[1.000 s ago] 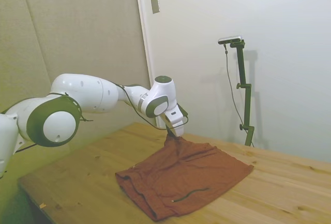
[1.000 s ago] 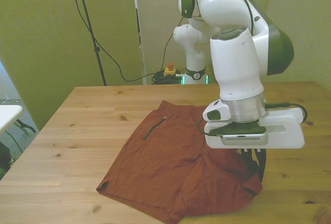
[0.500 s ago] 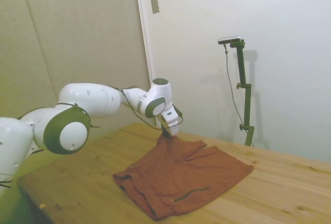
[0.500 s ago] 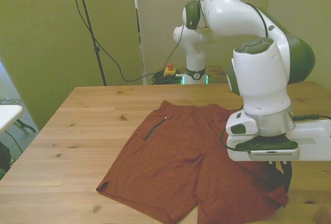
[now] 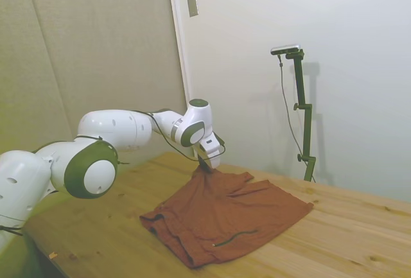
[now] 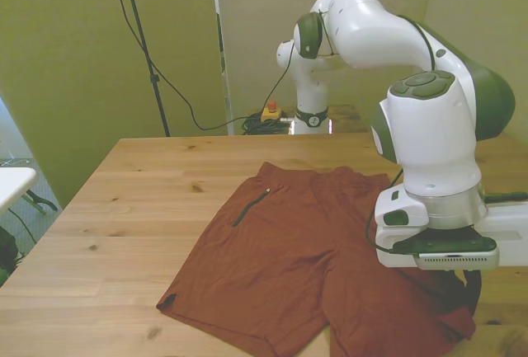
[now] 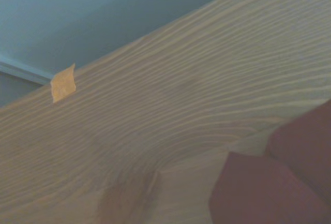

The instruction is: Unfold the shorts

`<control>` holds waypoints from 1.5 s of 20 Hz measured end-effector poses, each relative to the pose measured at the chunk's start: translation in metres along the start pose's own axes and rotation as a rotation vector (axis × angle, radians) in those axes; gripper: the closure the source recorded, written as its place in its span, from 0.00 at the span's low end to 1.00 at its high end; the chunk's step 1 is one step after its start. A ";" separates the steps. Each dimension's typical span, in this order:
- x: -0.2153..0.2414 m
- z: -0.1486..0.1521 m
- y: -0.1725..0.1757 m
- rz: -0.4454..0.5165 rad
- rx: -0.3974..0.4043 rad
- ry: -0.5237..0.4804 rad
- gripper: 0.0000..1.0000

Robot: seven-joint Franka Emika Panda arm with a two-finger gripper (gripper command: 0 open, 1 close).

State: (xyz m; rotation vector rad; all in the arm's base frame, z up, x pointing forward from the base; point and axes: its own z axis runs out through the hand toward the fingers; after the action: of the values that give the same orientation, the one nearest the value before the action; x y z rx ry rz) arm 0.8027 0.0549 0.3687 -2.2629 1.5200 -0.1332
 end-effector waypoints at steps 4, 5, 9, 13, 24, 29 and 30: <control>-0.004 -0.005 -0.005 -0.027 0.014 -0.004 0.00; -0.005 -0.006 -0.006 -0.033 0.016 -0.003 0.00; 0.001 -0.010 -0.004 -0.029 -0.024 0.096 0.00; -0.013 -0.021 0.000 0.005 -0.098 0.252 0.00; -0.078 -0.067 0.073 -0.037 -0.301 0.310 0.00; -0.117 -0.075 0.116 -0.115 -0.314 0.288 0.00; -0.127 -0.078 0.128 -0.132 -0.308 0.285 0.00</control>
State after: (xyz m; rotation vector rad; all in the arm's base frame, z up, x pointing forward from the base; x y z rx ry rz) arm 0.6174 0.1066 0.4090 -2.6853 1.6224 -0.2884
